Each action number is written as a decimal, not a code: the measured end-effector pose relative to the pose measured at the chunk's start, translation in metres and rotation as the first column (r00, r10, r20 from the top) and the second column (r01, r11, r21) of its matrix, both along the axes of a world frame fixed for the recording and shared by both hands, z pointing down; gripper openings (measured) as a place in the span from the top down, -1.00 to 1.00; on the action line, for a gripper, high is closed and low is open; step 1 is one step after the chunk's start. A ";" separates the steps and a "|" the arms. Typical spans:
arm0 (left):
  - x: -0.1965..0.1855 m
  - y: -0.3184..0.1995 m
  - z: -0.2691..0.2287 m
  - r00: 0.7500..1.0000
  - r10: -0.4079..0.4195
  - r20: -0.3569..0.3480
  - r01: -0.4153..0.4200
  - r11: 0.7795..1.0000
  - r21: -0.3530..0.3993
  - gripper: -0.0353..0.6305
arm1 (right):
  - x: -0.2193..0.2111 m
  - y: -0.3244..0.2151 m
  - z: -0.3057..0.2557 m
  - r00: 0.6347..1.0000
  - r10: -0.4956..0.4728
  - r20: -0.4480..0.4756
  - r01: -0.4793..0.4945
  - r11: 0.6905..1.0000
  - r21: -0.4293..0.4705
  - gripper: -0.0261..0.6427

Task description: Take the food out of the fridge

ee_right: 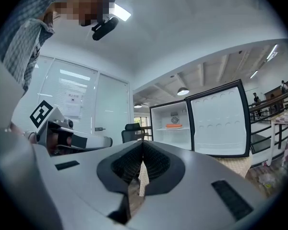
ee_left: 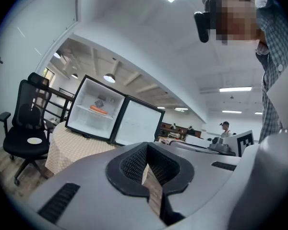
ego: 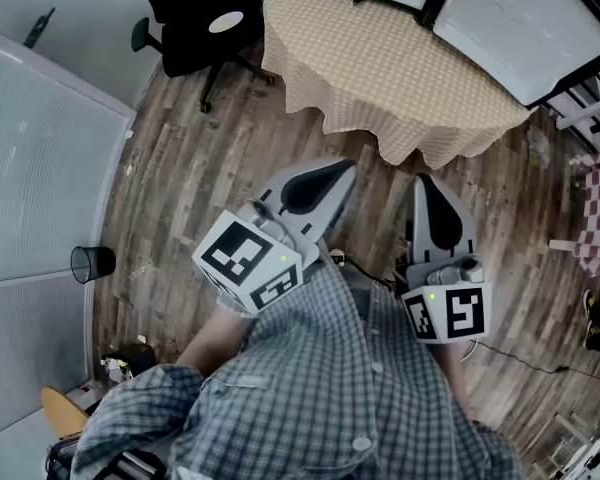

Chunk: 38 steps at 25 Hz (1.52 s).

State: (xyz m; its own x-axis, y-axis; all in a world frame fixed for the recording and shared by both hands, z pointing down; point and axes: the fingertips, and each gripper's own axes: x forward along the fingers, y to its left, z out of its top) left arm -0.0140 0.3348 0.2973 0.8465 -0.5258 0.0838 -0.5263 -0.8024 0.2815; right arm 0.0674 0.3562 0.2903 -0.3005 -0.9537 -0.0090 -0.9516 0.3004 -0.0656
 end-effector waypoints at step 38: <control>0.016 -0.211 -0.004 0.997 0.080 0.001 -0.080 0.997 -0.017 0.88 | 0.015 -0.185 0.006 0.995 0.097 0.023 -0.096 0.993 -0.071 0.89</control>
State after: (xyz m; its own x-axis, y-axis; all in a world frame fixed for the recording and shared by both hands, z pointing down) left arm 0.0018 0.1242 0.2930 0.8856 -0.4550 0.0932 -0.4611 -0.8370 0.2947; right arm 0.0827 0.1709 0.2959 -0.2075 -0.9769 0.0519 -0.9735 0.2010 -0.1088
